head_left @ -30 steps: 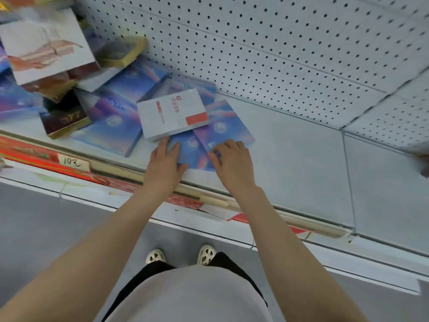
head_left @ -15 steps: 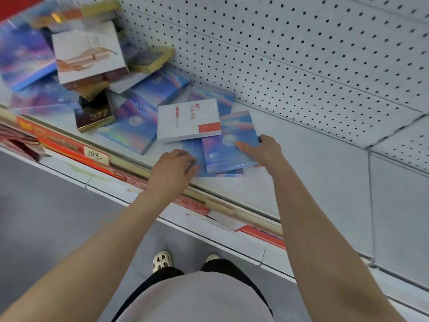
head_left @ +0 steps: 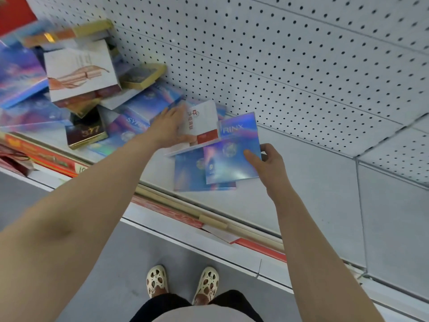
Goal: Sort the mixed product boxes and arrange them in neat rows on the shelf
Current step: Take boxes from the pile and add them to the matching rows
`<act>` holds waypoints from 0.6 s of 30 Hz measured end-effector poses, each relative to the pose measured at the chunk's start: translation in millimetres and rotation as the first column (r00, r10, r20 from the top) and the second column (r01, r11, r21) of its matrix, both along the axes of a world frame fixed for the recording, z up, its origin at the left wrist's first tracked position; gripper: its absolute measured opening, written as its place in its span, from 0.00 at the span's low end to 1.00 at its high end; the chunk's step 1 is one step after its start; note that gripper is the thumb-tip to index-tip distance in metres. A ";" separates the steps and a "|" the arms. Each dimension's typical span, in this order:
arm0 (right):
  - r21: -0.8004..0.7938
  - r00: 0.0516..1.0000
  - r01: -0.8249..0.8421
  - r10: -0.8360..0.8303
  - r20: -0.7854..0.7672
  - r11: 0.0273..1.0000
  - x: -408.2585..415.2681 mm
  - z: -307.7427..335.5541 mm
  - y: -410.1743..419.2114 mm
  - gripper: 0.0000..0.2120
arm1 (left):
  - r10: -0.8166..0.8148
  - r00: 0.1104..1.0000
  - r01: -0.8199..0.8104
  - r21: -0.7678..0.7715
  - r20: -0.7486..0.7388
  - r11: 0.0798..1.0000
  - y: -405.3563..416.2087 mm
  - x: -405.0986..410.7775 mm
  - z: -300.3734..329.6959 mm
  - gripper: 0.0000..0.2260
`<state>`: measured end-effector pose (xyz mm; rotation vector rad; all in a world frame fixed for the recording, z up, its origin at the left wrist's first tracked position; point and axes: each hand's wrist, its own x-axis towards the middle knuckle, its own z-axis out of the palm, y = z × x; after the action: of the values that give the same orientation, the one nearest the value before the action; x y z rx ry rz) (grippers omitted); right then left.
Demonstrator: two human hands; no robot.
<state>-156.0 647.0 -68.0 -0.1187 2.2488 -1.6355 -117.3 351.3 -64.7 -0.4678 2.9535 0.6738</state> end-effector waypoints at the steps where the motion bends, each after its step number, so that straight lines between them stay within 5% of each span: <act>1: 0.011 1.000 -0.007 0.007 -0.026 1.000 0.6 1.2 1.3 0.16 | 0.012 1.000 -0.012 0.009 0.008 1.000 -0.1 -0.2 2.8 0.46; 4: 0.044 0.997 0.006 -0.002 -0.082 0.999 4.9 1.7 1.2 0.16 | 0.061 0.998 -0.061 0.032 0.018 0.998 2.0 3.2 9.3 0.43; 9: 0.103 0.984 0.155 -0.144 -0.106 0.982 14.8 1.8 -3.8 0.13 | 0.110 0.991 -0.104 0.071 -0.080 0.992 2.0 12.8 18.2 0.25; 13: 0.017 0.932 0.356 -0.353 -0.086 0.934 33.5 4.6 -7.1 0.11 | 0.189 0.968 -0.136 0.290 -0.167 0.947 -4.7 19.1 23.3 0.14; 18: -0.222 0.801 0.595 -0.592 0.089 0.772 83.0 16.1 -7.9 0.11 | 0.370 0.913 -0.091 0.799 -0.171 0.594 -7.5 35.3 21.3 0.07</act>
<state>-72.9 639.0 -51.9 0.6148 2.1897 -2.2072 -82.0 343.8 -43.5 -0.6923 2.4498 2.1193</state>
